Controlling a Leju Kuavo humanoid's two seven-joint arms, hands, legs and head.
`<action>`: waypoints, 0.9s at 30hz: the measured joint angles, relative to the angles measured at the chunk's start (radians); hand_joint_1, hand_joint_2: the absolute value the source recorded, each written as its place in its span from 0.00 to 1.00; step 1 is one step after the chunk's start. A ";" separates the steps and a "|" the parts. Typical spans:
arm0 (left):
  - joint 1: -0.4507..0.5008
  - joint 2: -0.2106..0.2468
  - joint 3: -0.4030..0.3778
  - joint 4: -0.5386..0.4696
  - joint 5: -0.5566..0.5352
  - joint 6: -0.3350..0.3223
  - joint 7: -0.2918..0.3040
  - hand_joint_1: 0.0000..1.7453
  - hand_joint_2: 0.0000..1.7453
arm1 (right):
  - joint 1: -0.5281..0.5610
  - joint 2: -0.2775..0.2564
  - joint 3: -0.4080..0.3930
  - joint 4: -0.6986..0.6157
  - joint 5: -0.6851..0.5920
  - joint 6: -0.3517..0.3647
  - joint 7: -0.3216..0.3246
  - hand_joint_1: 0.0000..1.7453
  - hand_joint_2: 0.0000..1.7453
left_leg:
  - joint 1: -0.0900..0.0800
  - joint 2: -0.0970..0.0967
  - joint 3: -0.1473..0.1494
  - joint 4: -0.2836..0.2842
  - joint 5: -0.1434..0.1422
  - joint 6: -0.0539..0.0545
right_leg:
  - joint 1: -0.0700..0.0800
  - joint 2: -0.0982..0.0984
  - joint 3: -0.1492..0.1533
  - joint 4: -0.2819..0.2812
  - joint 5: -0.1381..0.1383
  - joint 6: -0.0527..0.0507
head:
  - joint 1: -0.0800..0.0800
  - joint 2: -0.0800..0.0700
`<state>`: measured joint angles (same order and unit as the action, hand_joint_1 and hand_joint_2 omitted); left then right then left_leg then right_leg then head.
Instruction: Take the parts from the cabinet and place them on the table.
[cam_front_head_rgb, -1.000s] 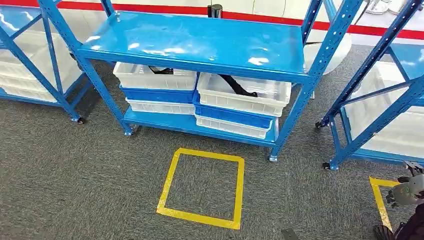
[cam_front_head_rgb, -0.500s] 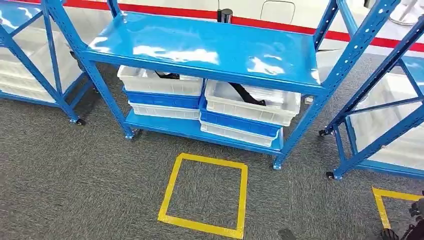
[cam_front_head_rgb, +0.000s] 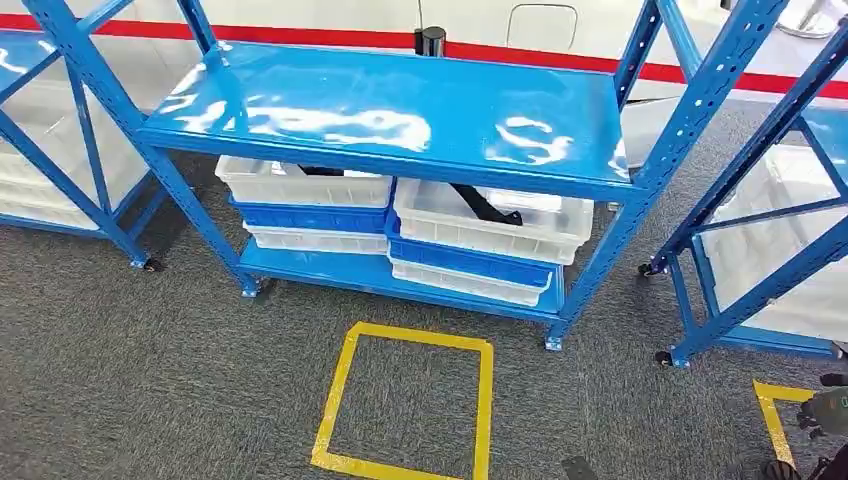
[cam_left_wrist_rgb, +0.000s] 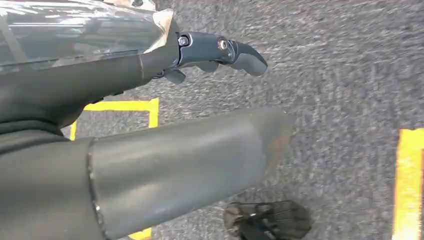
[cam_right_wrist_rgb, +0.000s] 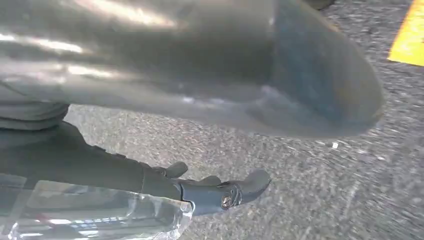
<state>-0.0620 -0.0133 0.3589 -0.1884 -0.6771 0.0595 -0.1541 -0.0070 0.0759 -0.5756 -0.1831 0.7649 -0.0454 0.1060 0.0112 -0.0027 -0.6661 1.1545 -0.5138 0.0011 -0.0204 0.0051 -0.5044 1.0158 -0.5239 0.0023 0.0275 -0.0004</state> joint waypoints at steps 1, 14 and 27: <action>0.000 0.001 0.000 0.000 -0.002 0.000 0.001 0.00 0.00 | 0.000 0.001 -0.001 0.000 0.001 0.000 0.000 0.00 0.00 | 0.000 0.001 0.030 -0.089 0.072 0.007 | 0.000 0.000 0.003 -0.001 -0.011 0.005 | 0.000 0.000; -0.008 -0.002 0.002 0.000 -0.018 0.040 0.015 0.00 0.00 | -0.002 0.002 -0.011 0.000 0.003 -0.003 -0.002 0.00 0.00 | -0.011 -0.009 0.110 -0.125 0.017 0.059 | 0.004 0.000 -0.162 0.207 -0.077 0.058 | 0.002 0.000; -0.011 -0.006 0.001 -0.002 -0.034 0.035 0.032 0.00 0.00 | -0.006 0.004 -0.026 -0.002 0.006 -0.005 -0.002 0.00 0.00 | -0.017 -0.001 0.159 -0.147 -0.018 0.048 | 0.015 -0.005 -0.089 0.009 0.066 0.027 | 0.000 0.000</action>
<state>-0.0726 -0.0198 0.3601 -0.1904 -0.7107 0.0946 -0.1217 -0.0126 0.0801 -0.6016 -0.1846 0.7706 -0.0504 0.1038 -0.0060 -0.0036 -0.5073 1.0070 -0.5322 0.0490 -0.0055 0.0001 -0.5938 1.0244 -0.4584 0.0291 0.0275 -0.0004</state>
